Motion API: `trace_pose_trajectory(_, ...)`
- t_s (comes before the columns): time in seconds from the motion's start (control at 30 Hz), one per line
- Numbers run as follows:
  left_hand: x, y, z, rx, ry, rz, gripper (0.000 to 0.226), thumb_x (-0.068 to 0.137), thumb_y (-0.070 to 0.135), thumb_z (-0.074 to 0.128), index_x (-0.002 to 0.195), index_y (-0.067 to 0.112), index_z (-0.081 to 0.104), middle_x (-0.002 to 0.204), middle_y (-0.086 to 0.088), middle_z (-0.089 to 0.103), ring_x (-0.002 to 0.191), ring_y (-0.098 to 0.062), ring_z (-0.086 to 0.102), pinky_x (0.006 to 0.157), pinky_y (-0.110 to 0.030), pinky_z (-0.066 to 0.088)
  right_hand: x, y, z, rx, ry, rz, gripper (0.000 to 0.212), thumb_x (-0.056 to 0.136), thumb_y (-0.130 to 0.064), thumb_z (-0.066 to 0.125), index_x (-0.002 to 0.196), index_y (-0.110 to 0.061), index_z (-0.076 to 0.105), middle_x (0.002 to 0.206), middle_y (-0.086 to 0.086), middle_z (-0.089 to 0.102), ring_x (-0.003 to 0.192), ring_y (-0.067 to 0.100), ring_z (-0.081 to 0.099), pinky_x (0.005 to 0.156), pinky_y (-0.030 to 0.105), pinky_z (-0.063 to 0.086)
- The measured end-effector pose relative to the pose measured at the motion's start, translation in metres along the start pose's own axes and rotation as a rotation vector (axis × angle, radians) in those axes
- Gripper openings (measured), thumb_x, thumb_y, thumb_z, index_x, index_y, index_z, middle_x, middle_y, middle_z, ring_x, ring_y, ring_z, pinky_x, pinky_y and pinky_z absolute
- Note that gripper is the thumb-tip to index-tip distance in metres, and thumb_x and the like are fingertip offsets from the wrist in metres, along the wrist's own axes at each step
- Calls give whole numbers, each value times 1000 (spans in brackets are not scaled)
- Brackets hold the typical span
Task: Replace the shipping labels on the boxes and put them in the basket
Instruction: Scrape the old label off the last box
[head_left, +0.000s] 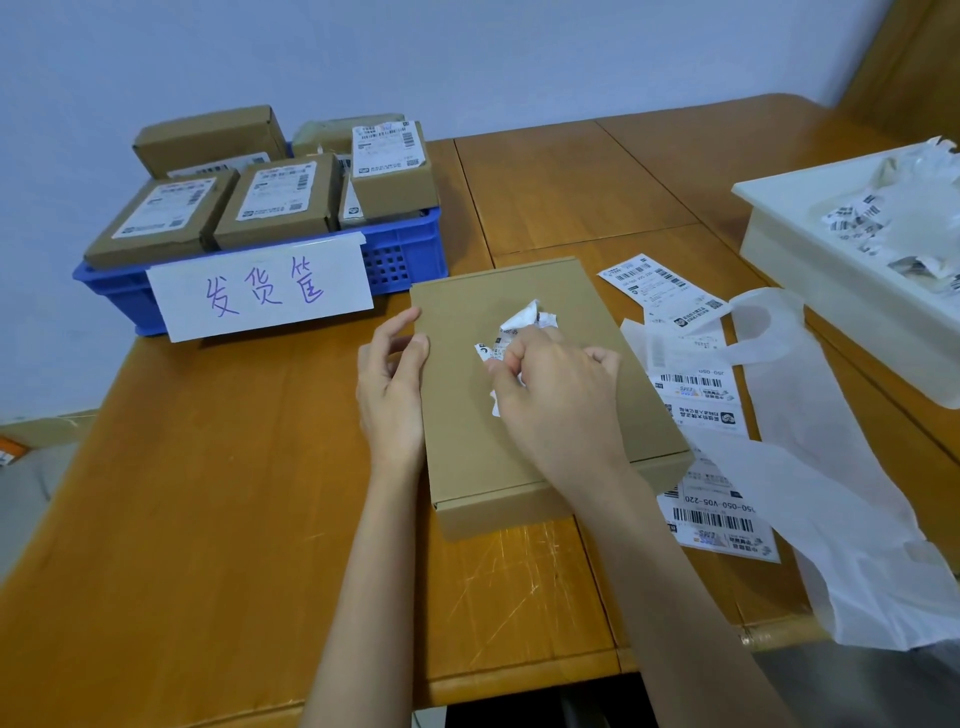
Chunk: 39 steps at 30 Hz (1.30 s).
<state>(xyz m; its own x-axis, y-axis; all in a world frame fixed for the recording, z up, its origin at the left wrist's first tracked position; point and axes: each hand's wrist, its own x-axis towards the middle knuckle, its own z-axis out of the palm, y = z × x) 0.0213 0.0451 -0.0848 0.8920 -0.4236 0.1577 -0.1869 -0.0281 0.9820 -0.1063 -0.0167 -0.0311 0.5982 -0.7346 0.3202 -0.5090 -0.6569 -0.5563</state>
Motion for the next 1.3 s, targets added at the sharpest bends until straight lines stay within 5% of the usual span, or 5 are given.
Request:
trace_pose_trajectory(0.3,1,1,0,-4,-5,-23,32,91,38,57,122,35,65,119,-1,60,103,-12,60,86,-33,48,-2,2,-5,221,71,86,36,96,-18,52,62,-23,40,65,-13,42,62,5,42,81,30,29)
trace_pose_trajectory(0.5,1,-1,0,-5,-11,-32,28,97,32,58,124,35,64,121,-1,60,104,-11,60,87,-31,48,-2,2,0,72,84,25,26,88,-36,63,84,-19,43,81,-8,46,73,13,42,81,30,29)
trace_pose_trajectory(0.77,-1,3,0,1,7,-22,32,89,40,57,120,39,66,119,1,62,103,-13,61,89,-38,51,2,5,-3,174,53,71,36,88,-14,61,60,-21,40,72,-12,36,70,11,40,79,29,25)
trace_pose_trajectory(1.03,-3,6,-1,3,5,-30,32,87,42,57,118,40,66,118,0,63,105,-14,62,97,-49,51,-3,7,-6,400,94,96,30,84,-36,71,92,-17,49,80,-12,41,77,12,45,79,34,41)
trace_pose_trajectory(1.3,-3,7,-1,-4,2,-27,34,84,42,56,116,41,66,116,-2,62,103,-12,61,95,-43,49,-20,17,-17,362,-9,-110,14,75,-11,76,78,-20,65,79,-8,54,73,7,52,68,17,43)
